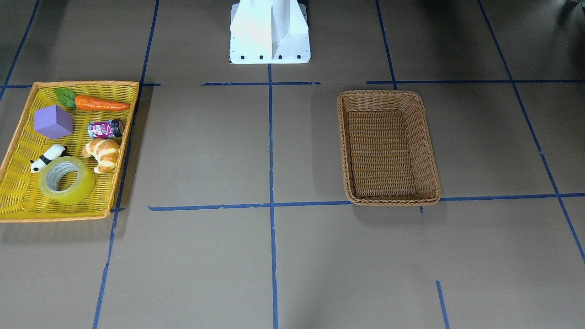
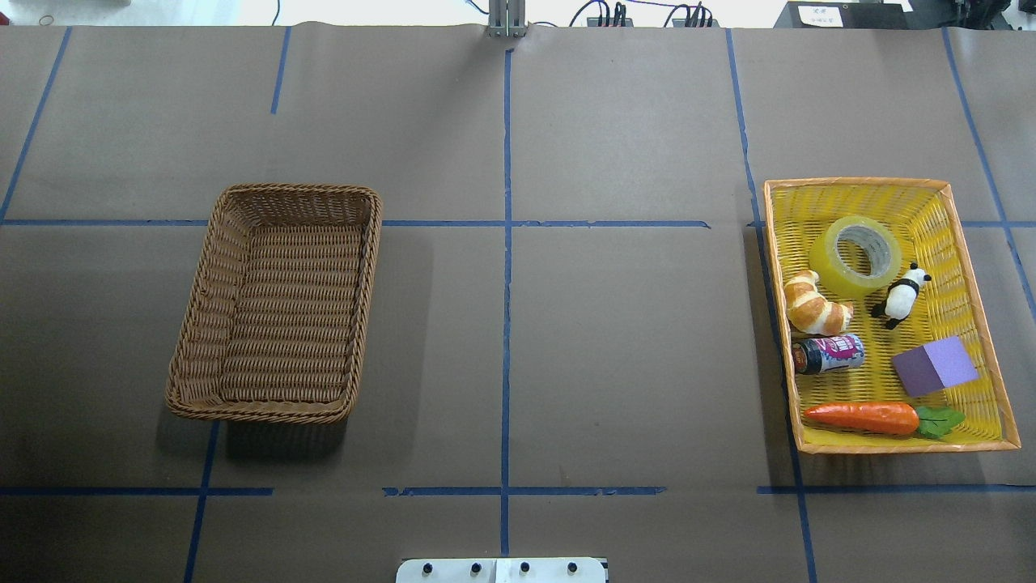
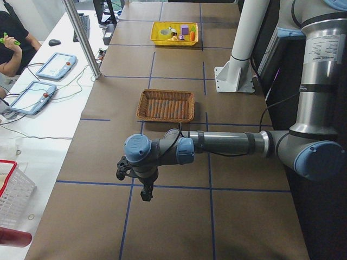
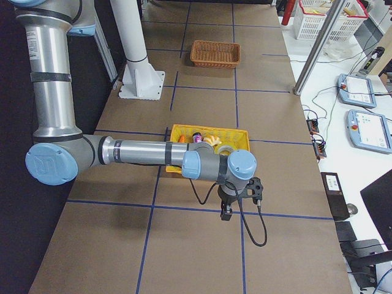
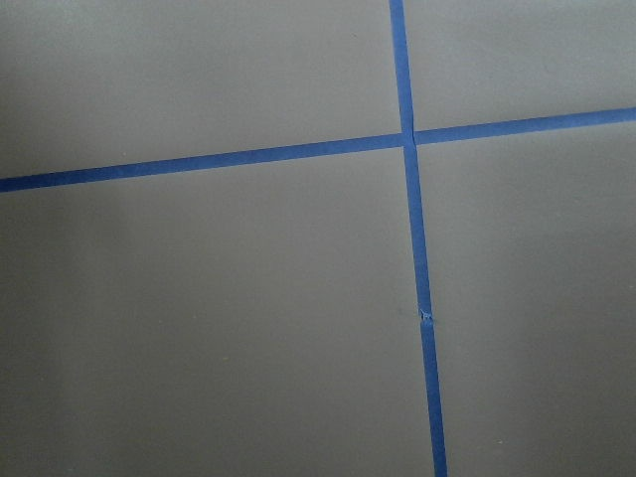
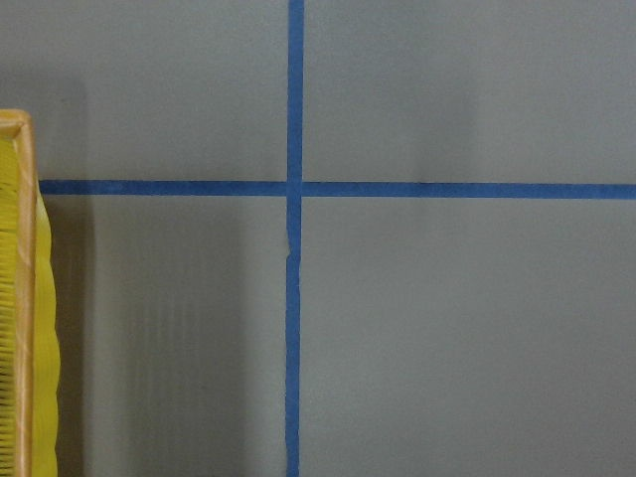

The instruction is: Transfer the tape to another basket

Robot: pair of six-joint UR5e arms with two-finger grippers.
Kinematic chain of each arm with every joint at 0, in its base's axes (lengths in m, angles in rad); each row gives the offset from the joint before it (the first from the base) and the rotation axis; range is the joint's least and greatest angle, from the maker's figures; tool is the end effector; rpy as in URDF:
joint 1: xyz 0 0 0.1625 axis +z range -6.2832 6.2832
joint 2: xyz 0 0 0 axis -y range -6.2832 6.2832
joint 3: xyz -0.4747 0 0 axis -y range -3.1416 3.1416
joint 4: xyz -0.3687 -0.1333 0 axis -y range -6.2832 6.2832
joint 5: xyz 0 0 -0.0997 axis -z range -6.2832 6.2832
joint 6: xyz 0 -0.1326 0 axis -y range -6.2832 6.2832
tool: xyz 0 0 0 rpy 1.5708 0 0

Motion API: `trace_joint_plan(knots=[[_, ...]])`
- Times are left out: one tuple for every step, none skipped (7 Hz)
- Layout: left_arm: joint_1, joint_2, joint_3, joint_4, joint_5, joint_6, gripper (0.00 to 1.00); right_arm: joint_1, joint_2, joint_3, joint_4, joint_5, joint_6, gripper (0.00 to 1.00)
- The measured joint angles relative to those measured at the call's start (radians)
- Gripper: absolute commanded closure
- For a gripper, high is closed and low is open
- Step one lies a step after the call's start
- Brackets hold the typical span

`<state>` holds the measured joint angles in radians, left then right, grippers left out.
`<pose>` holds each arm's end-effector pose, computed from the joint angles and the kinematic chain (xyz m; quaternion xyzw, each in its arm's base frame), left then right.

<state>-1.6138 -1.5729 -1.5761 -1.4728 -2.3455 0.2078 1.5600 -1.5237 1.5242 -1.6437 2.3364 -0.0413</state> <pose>-0.0603 -0.4582 0.7379 0.0056 0.3796 0.0591 0.9232 0.0362 -0.4840 0.7391 -0.0279 -0.3737 -0.0106 0.9271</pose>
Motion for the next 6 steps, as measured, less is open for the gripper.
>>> trace_joint_plan(knots=[[0.000,-0.001,0.000,0.000,0.000,0.000,0.00,0.000,0.002,0.000,0.001,0.000,0.000,0.00],[0.000,-0.002,0.000,0.000,-0.001,-0.001,0.00,0.000,0.003,0.000,0.001,0.001,0.000,0.00],[0.000,-0.003,0.000,0.000,-0.001,-0.002,0.00,0.000,0.004,0.001,0.001,0.001,0.000,0.00],[0.000,-0.004,0.001,0.000,-0.001,-0.003,0.00,0.000,0.005,0.001,0.001,0.001,0.000,0.00],[0.000,-0.004,0.000,-0.001,-0.001,-0.003,0.00,0.000,0.006,0.001,0.002,0.001,0.000,0.00],[0.000,-0.004,-0.001,-0.001,-0.002,-0.003,0.00,0.000,0.010,0.000,0.002,0.000,0.000,0.00]])
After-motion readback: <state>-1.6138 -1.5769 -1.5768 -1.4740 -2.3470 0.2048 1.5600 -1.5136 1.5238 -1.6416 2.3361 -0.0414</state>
